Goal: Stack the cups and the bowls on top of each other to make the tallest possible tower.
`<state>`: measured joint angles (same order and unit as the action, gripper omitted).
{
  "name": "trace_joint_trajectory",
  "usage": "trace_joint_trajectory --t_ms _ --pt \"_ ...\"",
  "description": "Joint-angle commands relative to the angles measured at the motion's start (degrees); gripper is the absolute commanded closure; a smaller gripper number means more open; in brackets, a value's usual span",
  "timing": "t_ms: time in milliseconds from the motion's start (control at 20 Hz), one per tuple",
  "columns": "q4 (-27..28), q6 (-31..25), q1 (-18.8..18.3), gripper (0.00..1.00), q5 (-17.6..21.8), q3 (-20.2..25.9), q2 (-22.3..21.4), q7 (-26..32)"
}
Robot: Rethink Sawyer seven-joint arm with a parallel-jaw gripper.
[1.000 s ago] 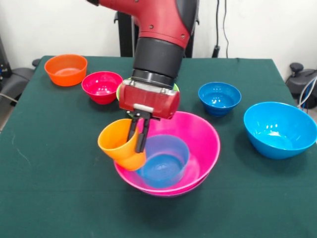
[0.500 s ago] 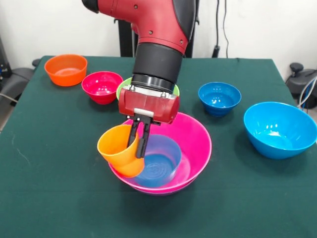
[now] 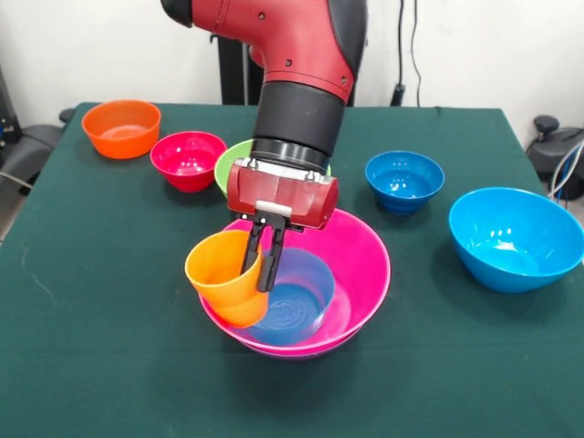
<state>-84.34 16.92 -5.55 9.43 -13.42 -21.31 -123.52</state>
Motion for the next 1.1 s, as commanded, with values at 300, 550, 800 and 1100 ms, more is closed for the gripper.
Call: trace_joint_trajectory --t_ms 300,550,800,1100 --pt "-2.26 -6.59 -1.18 1.0 1.08 4.12 -2.62 -4.71" --pt "-2.78 -7.62 -2.05 1.0 1.72 5.01 -3.32 -4.27" --pt "-5.54 -9.33 -1.22 1.0 1.01 3.77 -5.54 -4.53" --pt "-7.62 -8.64 0.86 1.0 -1.36 2.09 -5.15 -6.26"
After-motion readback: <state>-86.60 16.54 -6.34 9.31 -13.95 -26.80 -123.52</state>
